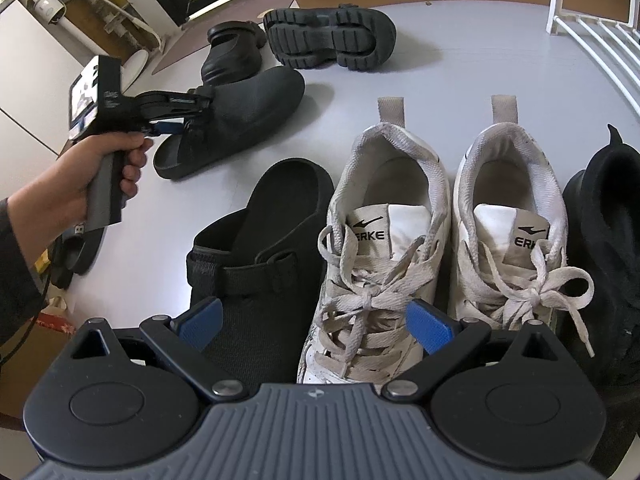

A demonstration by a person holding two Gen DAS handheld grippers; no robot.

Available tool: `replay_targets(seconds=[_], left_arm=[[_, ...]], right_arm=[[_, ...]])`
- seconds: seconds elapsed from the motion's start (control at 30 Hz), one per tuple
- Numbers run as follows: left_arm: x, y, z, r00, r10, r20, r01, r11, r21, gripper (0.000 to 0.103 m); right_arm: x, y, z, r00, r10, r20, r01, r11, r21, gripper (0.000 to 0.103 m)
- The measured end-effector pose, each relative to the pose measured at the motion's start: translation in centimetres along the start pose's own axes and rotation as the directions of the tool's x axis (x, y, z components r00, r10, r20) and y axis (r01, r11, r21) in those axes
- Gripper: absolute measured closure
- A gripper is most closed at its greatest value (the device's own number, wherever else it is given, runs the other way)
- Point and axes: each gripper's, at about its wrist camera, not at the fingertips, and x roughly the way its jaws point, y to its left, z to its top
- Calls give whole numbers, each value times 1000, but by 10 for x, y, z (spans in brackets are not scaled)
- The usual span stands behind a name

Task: Organize scattered shoes
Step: 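Lift the second black clog with the left tool and carry it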

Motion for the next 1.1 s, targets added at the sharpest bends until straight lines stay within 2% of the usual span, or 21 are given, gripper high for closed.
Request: replay_targets(seconds=[0.03,0.13,0.43,0.73,1.1], left_arm=[[0,-2,0,1000,14,9,-15,1000,19,58],[-1,-2,1,1000,14,24,-15,999,46,69],[-14,13,-10,1000,-21,11,20,998,62,77],[-36,39,-35,999,-43,-24,45,998,54,78],[-69,50,-67,992,-83,-92,86,996,33,79]], right_arm=[[0,0,0,1000,-1,-1,1,1000,1,2],[2,-1,0,1000,-7,-5,7,1000,6,2],[4,0,-1,1000,-5,-9,5,1000,2,2],[4,1,-1,1000,-5,-6,5,1000,-4,2],[4,5,-1,1000,3,-5,-3,1000,-20,2]])
